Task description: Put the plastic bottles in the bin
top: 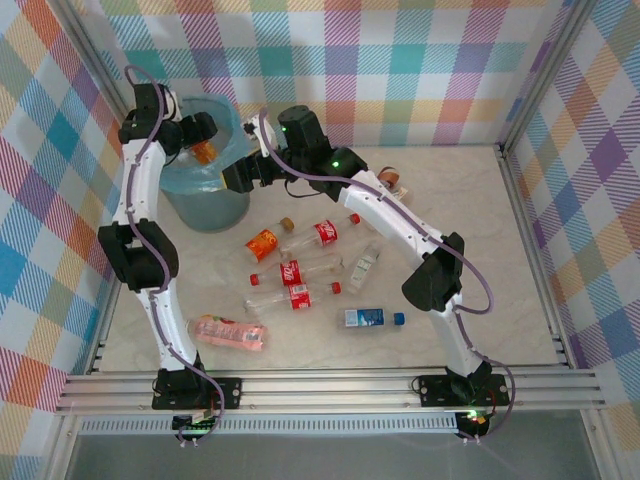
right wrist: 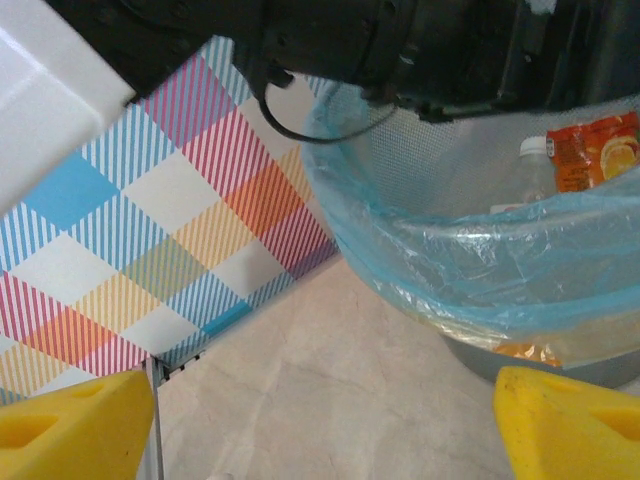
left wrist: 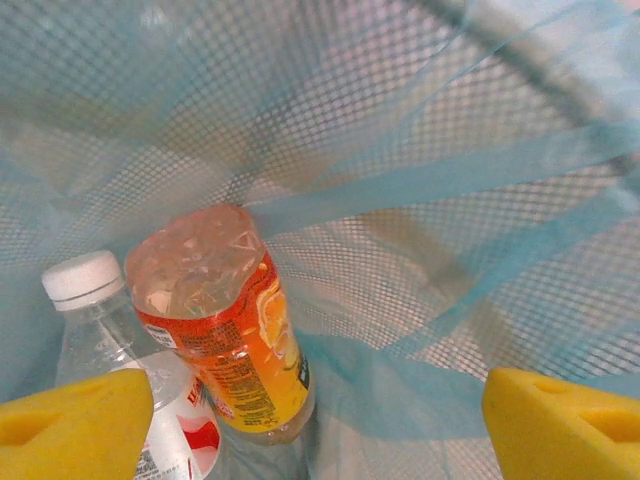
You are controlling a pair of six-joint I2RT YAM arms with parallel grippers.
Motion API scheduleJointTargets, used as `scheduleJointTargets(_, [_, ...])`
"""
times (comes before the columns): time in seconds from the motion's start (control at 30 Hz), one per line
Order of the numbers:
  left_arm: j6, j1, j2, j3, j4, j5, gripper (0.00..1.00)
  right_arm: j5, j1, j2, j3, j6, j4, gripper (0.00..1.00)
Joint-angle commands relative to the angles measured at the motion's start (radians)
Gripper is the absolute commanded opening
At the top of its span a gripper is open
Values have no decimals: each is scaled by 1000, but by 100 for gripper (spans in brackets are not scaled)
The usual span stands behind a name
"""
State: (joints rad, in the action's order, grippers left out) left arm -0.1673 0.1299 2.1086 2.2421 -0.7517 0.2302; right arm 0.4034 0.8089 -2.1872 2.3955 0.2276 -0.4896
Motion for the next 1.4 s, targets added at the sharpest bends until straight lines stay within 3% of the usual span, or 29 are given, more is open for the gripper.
scheduleJointTargets(0.0, [-3, 4, -133, 10, 0, -18, 85, 18, 4, 70, -8, -13, -26, 88])
scheduleJointTargets(0.17, [22, -22, -242, -15, -21, -53, 85, -13, 6, 165, -106, -23, -33, 87])
scheduleJointTargets(0.33, [53, -77, -399, -158, 4, -81, 84, -24, 6, 300, -282, -86, -41, 86])
scheduleJointTargets(0.8, [107, -299, -911, -735, -7, -74, 83, 122, 18, 641, -856, -519, -100, 84])
scheduleJointTargets(1.03, [25, -358, -1132, -1004, -46, -44, 83, 56, 110, 636, -1016, -699, -77, 84])
scheduleJointTargets(1.37, [-124, -375, -1331, -1214, -160, -115, 82, -61, 326, 479, -1053, -635, 99, 83])
